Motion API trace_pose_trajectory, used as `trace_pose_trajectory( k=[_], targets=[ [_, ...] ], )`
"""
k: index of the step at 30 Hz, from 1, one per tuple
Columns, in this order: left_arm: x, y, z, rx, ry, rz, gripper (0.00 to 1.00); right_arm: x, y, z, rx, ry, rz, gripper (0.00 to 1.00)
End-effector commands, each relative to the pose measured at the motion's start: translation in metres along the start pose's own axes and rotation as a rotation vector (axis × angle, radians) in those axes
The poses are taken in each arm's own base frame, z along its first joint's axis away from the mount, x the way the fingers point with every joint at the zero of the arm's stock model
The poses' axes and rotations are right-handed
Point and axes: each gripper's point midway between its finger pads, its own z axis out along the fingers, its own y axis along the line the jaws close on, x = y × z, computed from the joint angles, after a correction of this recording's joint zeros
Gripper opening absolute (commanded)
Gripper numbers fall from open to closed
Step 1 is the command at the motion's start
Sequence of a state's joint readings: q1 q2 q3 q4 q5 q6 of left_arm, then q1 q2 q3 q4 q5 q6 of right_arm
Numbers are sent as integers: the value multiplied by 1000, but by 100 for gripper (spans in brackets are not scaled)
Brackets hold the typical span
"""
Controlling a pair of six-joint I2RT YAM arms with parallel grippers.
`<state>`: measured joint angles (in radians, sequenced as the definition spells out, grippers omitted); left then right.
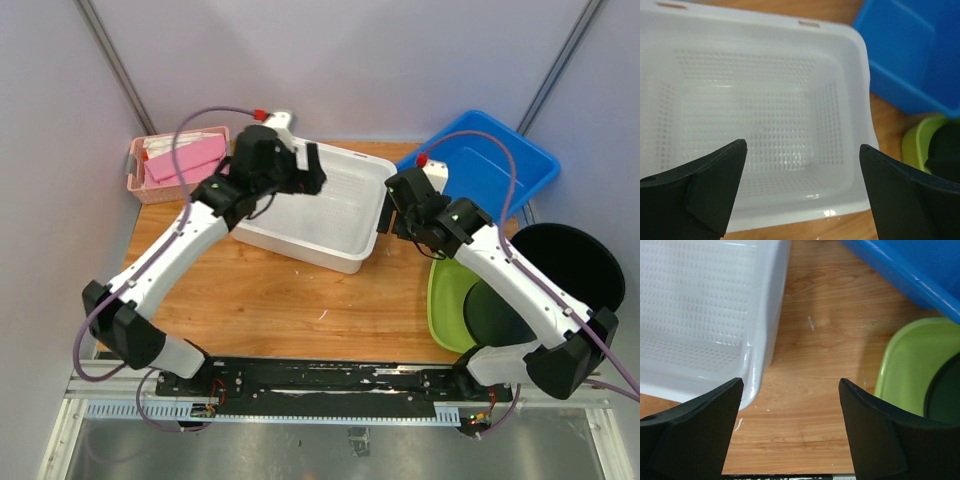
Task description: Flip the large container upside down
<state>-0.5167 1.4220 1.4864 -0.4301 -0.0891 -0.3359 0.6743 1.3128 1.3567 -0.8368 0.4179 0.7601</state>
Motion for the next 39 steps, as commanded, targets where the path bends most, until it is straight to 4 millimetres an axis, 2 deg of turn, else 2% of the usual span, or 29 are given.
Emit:
trace_pose_trajectory(
  k=[1,4,6,11,15,20,27,31,35,39],
  targets=[
    [93,-39,17,152,280,263,99,-19,-40,-29,163,-98,81,80],
    [127,-62,20,292,371,333,99,-33,-55,-54,157,-164,95,80],
    [142,-72,18,385,415,355,97,-42,-68,-72,160,-217,101,80],
    [172,-70,29,419,491,400,92,-55,-99,-111,133,-341,129,80],
    [184,-76,44,434,509,395,90,-55,-111,-126,107,-389,156,81],
    [192,-77,67,395,517,382,88,-48,-114,-128,88,-385,156,81],
    [224,-91,69,458,589,417,88,-38,-114,-120,97,-355,141,81],
    [238,-85,81,408,615,429,87,-37,-111,-117,95,-342,135,81],
    [247,-78,95,360,626,446,74,-34,-110,-115,88,-332,137,81],
    [234,-86,95,354,589,458,55,-30,-113,-115,90,-330,143,81]
  ],
)
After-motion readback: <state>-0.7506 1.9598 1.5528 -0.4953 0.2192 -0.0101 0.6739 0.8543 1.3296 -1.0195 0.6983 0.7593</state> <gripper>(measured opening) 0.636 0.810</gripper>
